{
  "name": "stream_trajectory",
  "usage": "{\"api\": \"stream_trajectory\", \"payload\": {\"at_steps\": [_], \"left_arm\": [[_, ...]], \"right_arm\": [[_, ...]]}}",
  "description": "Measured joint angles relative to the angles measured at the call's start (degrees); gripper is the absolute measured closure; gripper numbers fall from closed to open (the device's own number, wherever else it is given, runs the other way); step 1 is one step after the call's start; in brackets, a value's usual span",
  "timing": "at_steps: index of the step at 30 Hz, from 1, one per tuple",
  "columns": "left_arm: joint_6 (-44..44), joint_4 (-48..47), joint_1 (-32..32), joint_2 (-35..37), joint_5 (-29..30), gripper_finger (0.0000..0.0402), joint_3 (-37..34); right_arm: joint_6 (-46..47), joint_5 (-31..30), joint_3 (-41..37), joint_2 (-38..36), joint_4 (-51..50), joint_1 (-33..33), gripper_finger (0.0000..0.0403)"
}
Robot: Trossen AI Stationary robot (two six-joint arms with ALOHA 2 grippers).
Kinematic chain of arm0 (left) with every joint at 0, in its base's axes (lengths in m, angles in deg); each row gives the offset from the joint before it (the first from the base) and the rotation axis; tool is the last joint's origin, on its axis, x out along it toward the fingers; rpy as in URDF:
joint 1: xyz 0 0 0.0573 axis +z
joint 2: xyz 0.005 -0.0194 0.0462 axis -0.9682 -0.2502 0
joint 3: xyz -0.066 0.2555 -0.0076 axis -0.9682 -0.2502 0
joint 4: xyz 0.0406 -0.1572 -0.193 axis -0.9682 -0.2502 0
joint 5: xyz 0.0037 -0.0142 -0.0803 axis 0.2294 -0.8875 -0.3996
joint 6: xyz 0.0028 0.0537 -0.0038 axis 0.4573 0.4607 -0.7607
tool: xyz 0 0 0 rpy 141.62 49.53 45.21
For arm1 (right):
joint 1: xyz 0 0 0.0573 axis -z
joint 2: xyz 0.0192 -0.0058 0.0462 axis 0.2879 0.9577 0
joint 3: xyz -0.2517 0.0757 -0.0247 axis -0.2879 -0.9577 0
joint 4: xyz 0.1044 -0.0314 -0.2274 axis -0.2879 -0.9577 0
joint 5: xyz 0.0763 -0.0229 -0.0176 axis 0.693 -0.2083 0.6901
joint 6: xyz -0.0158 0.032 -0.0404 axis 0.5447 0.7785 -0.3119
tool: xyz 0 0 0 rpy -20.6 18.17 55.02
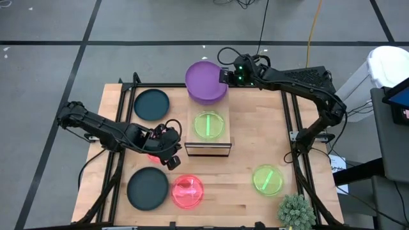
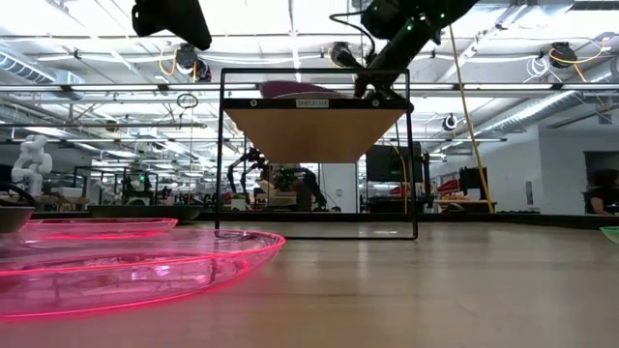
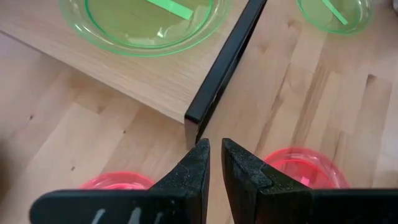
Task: Place and stack plates onto a shelf
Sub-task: Stack the purple plate on top of the other purple plate on the shelf
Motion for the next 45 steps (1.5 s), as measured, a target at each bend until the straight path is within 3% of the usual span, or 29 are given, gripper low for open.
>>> {"api": "stream_trajectory", "payload": {"at_steps": [29,45], "left_arm": [[5.8,-0.4,4.0,0.0,0.1,0.0355,0.0],[5.6,-0.4,4.0,0.0,0.1,0.0355,0.0]], "right_arm": [[-2.4,-2.8,-0.5,3.4,-1.1,0.0,0.0402],[-0.9,-3.9,-1.2,3.3,-1.0,0.1,0.0355]]}}
